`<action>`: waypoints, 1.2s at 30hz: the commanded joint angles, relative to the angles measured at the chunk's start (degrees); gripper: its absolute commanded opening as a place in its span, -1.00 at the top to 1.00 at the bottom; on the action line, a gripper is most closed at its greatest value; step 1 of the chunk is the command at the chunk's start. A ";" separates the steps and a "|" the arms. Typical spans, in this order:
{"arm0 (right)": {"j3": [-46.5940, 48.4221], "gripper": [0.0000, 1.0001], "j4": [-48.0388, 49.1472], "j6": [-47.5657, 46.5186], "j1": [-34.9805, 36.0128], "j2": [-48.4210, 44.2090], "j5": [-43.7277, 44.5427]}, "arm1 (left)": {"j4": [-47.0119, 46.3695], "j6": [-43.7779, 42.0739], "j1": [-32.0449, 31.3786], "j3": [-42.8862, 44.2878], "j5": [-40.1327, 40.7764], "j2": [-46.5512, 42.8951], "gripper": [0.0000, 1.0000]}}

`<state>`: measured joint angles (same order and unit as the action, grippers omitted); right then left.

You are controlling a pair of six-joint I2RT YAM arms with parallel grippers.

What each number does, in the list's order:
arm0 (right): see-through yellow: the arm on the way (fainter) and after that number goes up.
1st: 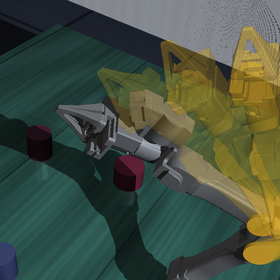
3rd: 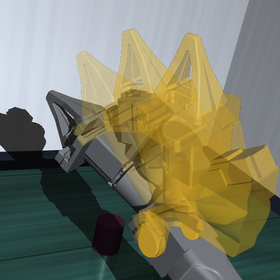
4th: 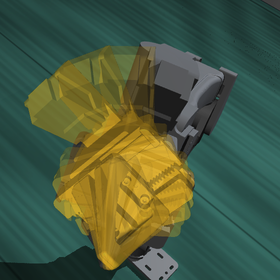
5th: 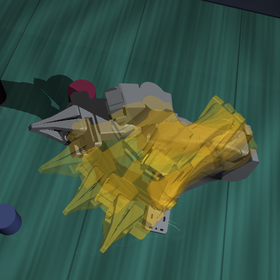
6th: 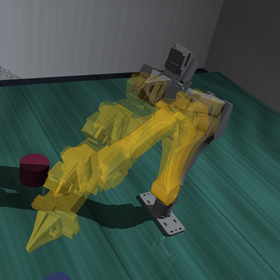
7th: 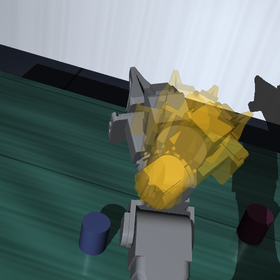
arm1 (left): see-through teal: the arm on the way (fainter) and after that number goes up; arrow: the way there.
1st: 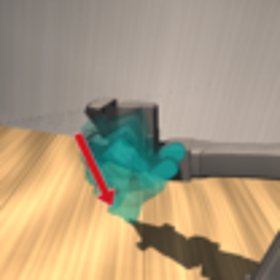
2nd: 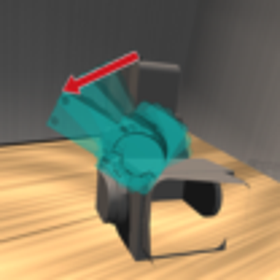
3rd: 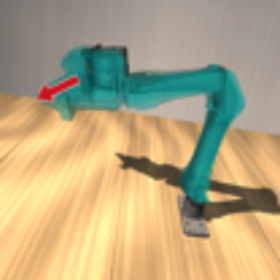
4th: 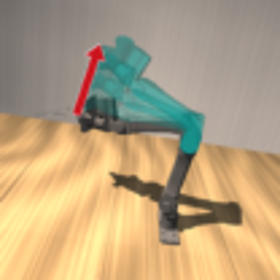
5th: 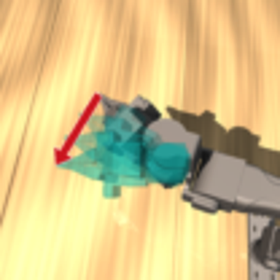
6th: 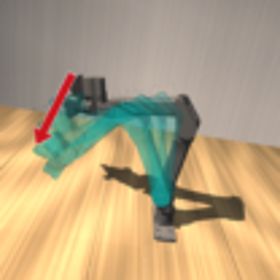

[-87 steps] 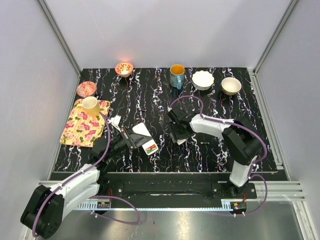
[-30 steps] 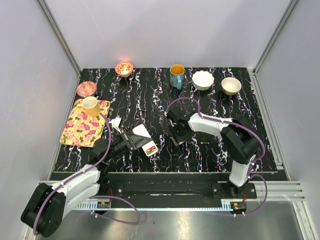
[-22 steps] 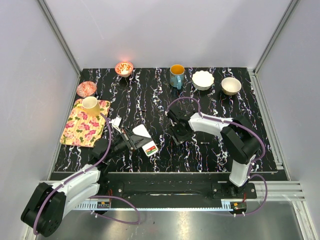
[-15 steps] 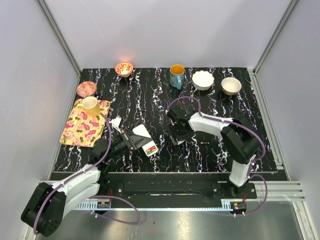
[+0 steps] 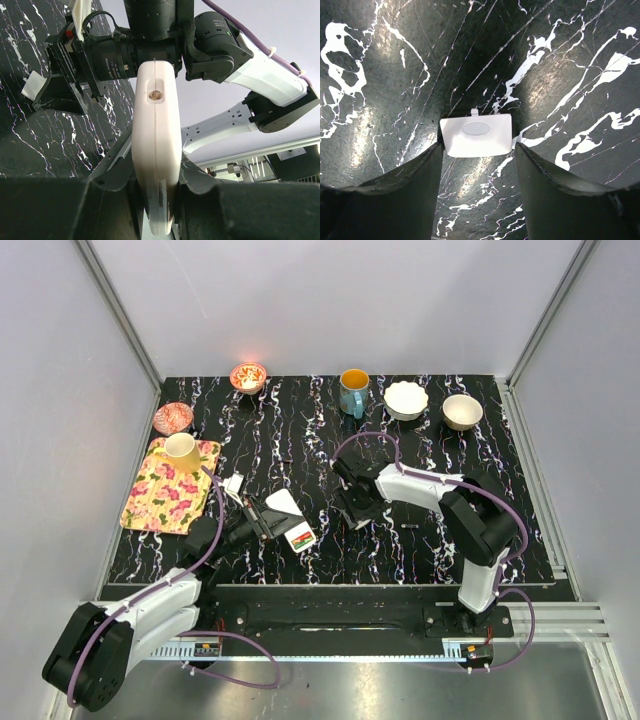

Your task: Load the batteries into the remote control

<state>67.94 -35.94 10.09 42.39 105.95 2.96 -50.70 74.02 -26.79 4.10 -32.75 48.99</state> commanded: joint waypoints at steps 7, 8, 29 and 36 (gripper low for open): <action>-0.88 -0.07 1.58 -0.68 -0.03 2.24 -1.29 | -5.11 -0.01 0.24 0.91 -0.38 1.10 1.00; -0.97 -0.02 1.67 -0.51 -0.12 2.24 -1.47 | -5.29 0.07 0.24 1.00 -0.38 1.45 1.00; 4.91 1.00 -17.28 10.57 3.03 -20.25 2.21 | -6.86 -0.11 -0.02 7.94 4.53 9.70 1.00; 20.27 1.00 -34.09 9.78 9.46 -20.27 0.91 | -19.07 2.53 -2.74 9.26 10.95 19.99 1.00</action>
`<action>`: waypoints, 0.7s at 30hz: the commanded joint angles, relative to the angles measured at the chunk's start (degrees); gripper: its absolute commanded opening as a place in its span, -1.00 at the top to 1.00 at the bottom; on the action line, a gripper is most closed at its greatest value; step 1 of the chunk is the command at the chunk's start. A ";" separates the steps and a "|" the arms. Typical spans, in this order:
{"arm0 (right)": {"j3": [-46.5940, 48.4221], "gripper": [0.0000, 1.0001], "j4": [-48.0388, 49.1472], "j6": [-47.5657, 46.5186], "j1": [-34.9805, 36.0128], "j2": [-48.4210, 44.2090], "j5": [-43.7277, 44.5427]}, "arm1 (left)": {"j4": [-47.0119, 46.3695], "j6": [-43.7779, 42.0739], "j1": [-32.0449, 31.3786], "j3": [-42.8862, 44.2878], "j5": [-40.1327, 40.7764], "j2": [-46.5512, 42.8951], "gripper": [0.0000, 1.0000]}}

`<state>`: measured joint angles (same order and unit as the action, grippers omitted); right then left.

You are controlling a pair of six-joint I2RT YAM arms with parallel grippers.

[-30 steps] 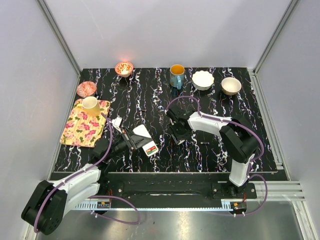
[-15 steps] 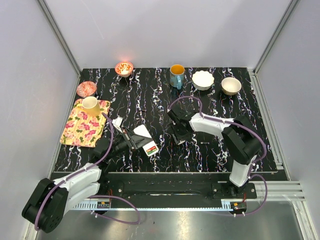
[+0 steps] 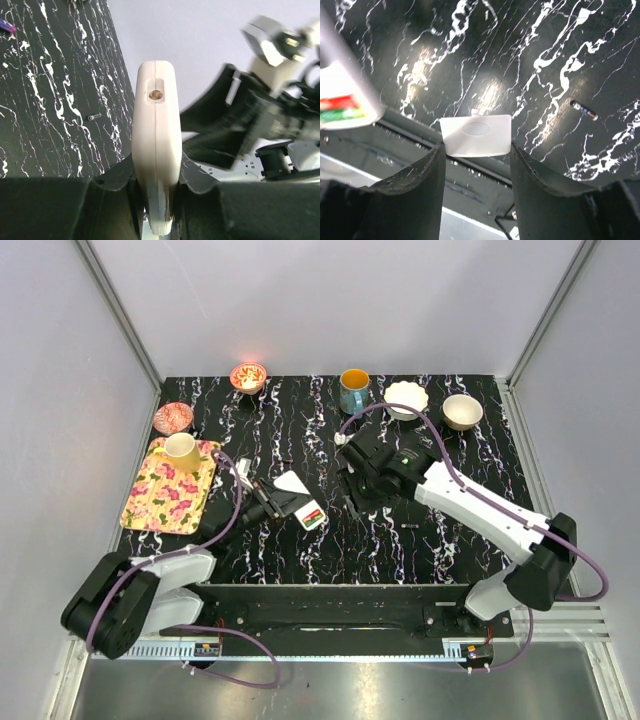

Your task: Load the batteries into the remote control

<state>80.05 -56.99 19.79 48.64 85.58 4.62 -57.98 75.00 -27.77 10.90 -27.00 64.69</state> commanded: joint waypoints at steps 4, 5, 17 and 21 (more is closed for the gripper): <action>15.73 1.00 -20.16 -0.28 6.11 2.48 -4.26 | -17.33 2.69 -4.13 2.73 8.97 10.70 1.00; 17.32 1.00 -22.44 -0.37 6.46 3.18 -4.45 | -18.39 2.87 -5.01 2.64 9.51 11.59 1.00; 22.69 1.00 -24.75 -3.53 8.57 11.62 -11.04 | -21.57 3.92 -8.79 3.08 12.94 15.82 1.00; 25.23 1.00 -25.27 -4.23 8.58 14.17 -8.41 | -21.04 4.19 -9.32 2.73 13.38 15.73 1.00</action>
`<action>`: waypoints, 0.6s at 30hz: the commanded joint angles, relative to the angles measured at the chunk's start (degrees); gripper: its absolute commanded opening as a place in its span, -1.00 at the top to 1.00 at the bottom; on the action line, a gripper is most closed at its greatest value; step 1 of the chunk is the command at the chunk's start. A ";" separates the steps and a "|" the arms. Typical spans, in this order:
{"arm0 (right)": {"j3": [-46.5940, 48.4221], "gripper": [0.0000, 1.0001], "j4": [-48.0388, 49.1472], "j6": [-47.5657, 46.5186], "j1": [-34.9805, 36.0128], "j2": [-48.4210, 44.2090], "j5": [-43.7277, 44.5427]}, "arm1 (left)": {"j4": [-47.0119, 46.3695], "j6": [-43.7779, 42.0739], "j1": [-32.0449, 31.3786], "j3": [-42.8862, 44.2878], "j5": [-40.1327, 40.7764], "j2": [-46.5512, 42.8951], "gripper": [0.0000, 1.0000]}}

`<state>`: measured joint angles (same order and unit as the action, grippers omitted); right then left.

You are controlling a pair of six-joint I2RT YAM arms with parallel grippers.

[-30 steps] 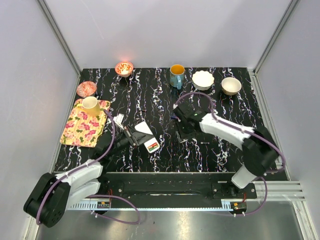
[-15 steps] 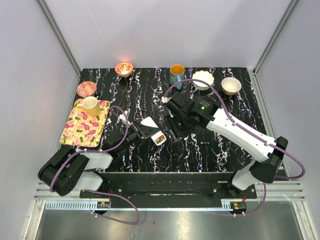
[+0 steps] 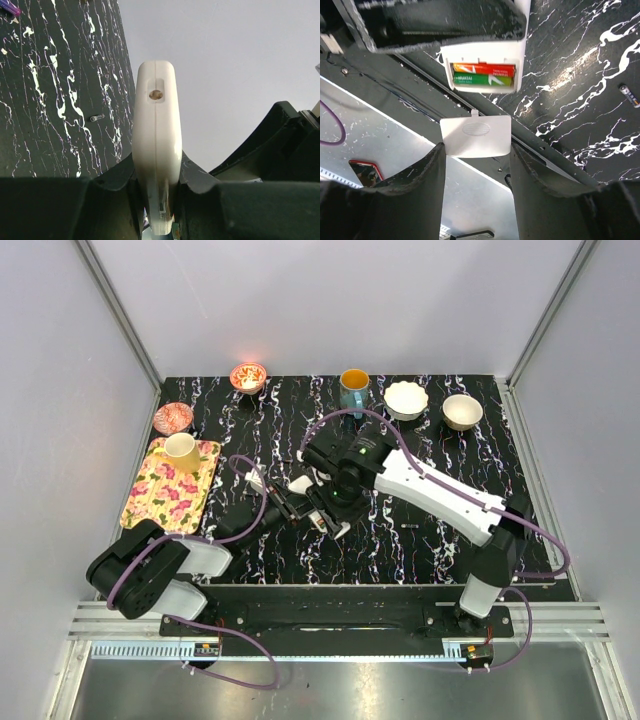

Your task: Load the batteries into the remote control

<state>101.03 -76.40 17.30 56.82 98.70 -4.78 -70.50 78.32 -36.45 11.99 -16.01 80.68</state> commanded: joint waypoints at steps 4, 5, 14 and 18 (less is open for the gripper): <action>5.31 1.00 -5.95 -2.27 0.49 2.73 1.78 | -9.92 1.57 -1.26 1.11 2.74 0.43 1.00; 5.23 1.00 -6.04 -2.27 0.40 2.99 2.22 | -10.18 1.74 -1.43 0.76 2.91 0.61 1.00; 2.85 1.00 -7.01 -3.06 0.75 3.96 4.51 | -8.95 0.43 -2.92 0.67 3.26 0.88 1.00; 2.59 1.00 -6.92 -3.15 0.93 4.93 4.51 | -8.87 -0.10 -3.54 0.67 3.53 0.79 1.00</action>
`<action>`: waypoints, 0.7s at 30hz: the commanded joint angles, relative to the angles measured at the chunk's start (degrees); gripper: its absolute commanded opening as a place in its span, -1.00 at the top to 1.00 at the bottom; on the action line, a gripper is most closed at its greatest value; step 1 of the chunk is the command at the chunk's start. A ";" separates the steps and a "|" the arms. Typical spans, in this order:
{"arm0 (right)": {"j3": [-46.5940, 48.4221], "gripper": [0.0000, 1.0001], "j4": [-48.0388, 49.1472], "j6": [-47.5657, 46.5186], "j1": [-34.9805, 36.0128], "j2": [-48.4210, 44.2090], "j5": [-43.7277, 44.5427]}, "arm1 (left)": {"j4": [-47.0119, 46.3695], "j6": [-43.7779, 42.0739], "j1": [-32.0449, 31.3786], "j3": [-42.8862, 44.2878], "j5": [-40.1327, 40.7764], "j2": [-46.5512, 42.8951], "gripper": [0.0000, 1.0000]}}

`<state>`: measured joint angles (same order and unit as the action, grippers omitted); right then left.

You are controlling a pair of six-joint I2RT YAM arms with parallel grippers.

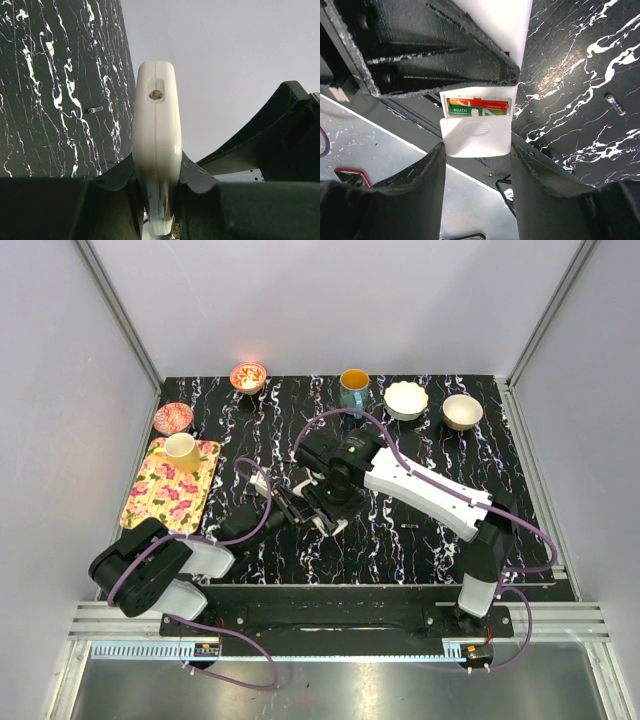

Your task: Load the batteries into the remote control

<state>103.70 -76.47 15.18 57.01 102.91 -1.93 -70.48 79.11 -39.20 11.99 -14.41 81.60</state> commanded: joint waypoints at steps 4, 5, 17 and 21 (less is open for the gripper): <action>-0.08 1.00 -6.85 -1.03 0.64 1.32 3.08 | -8.01 -1.76 -1.40 0.76 2.37 -1.00 1.00; -0.16 1.00 -6.68 -1.12 0.73 1.41 3.08 | -7.66 -2.03 -1.49 0.76 2.55 -1.36 1.00; -0.87 1.00 -6.15 -0.85 0.64 1.85 3.96 | -2.56 -5.46 -2.72 1.37 4.22 -4.96 1.00; 0.01 1.00 -5.62 -0.41 0.73 1.85 3.34 | -0.98 -6.34 -3.07 1.81 4.75 -5.49 1.00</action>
<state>102.61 -76.60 14.81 57.23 104.27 0.62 -68.36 74.24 -41.58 11.99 -11.42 78.46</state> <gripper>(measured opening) 0.545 0.253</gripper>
